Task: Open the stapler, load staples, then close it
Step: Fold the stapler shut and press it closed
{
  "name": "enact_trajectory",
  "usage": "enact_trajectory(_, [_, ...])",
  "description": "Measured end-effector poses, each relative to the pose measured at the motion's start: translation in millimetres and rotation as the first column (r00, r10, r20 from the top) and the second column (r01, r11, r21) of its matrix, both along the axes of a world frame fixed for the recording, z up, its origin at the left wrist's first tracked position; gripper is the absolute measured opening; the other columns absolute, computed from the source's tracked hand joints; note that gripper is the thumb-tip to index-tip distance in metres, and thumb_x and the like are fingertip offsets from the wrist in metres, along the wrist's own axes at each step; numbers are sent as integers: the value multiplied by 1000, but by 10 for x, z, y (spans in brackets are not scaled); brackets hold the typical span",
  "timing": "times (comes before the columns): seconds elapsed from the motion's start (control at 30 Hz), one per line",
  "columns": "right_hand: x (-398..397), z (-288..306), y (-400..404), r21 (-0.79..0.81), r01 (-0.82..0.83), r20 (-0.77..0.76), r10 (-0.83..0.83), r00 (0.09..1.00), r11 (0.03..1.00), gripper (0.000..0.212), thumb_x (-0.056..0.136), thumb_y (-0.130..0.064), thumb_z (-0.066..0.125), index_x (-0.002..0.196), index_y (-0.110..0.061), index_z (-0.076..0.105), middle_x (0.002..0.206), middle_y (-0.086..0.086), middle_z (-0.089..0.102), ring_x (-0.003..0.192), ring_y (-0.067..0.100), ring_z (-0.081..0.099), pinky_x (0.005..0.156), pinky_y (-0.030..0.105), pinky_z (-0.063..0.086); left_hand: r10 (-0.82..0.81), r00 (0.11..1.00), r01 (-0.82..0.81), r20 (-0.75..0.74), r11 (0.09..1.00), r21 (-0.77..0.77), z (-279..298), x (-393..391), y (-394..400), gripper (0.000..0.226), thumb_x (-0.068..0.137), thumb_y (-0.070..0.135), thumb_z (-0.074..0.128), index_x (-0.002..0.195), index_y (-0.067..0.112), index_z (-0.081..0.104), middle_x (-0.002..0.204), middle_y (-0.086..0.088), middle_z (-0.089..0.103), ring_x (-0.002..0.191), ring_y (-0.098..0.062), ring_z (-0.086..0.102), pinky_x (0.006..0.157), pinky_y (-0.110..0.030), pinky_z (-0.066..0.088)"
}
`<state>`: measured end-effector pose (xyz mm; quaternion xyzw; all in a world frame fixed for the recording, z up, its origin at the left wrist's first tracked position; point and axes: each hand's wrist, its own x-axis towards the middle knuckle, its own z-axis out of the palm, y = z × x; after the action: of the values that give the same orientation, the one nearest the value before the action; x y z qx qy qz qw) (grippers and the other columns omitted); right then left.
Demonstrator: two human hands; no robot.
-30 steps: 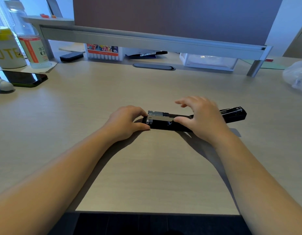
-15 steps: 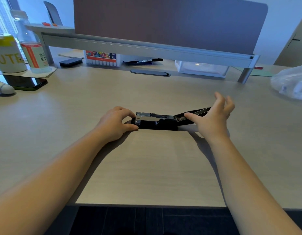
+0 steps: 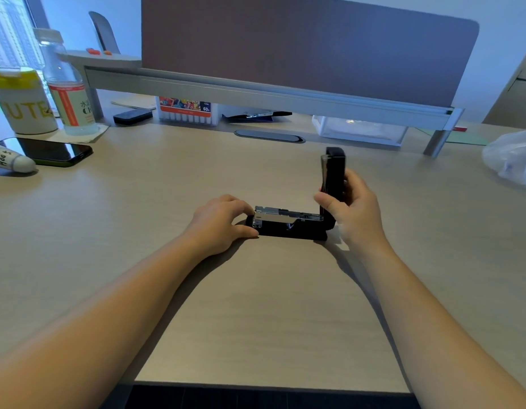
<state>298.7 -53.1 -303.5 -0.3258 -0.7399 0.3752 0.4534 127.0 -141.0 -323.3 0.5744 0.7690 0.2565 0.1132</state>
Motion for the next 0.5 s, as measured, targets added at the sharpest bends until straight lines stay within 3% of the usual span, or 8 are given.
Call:
enact_trajectory(0.1, [-103, -13, -9, 164, -96, 173, 67, 983, 982, 41, 79, -8, 58, 118, -17, 49, 98, 1, 57, 92, 19, 50, 75, 25, 40, -12, 1000, 12, -18, 1000, -5, -13, 1, 40, 39, 76, 33, 61, 112, 20, 56, 126, -5, 52, 119, -24, 43, 101, -42, 36])
enact_trajectory(0.2, [-167, -44, 5, 303, -188, 399, 55, 915, 934, 44, 80, -10, 56, 122, -17, 46, 111, 14, 58, 101, 28, 49, 86, 37, 40, -18, 999, 18, -26, 1000, -7, -23, -13, 64, 39, 76, 34, 61, 112, 21, 56, 123, -5, 55, 116, -24, 44, 100, -43, 37])
enact_trajectory(0.27, [-177, -62, 25, 345, -234, 512, 27, 859, 909, 45, 82, -15, 56, 125, -18, 43, 113, 15, 58, 102, 29, 48, 87, 37, 37, -19, 999, 19, -35, 1000, -10, -21, -20, 69, 39, 75, 35, 61, 111, 21, 56, 121, -6, 56, 115, -24, 45, 98, -43, 38])
enact_trajectory(0.43, [-160, -77, 21, 246, -212, 548, 45, 835, 946, 53, 79, -22, 62, 127, -18, 41, 121, 10, 55, 109, 24, 47, 89, 33, 37, -21, 999, 20, -41, 1000, -23, -30, -13, 77, 42, 77, 34, 59, 116, 19, 53, 126, -7, 54, 118, -24, 43, 99, -43, 38])
enact_trajectory(0.5, [-97, -88, 12, 141, -160, 508, 68, 859, 977, 55, 76, -23, 65, 124, -15, 41, 114, 5, 52, 104, 21, 47, 87, 32, 37, -27, 1000, 27, -3, 1000, -13, -34, -2, 74, 48, 77, 31, 61, 121, 19, 48, 130, -7, 51, 121, -23, 42, 102, -41, 36])
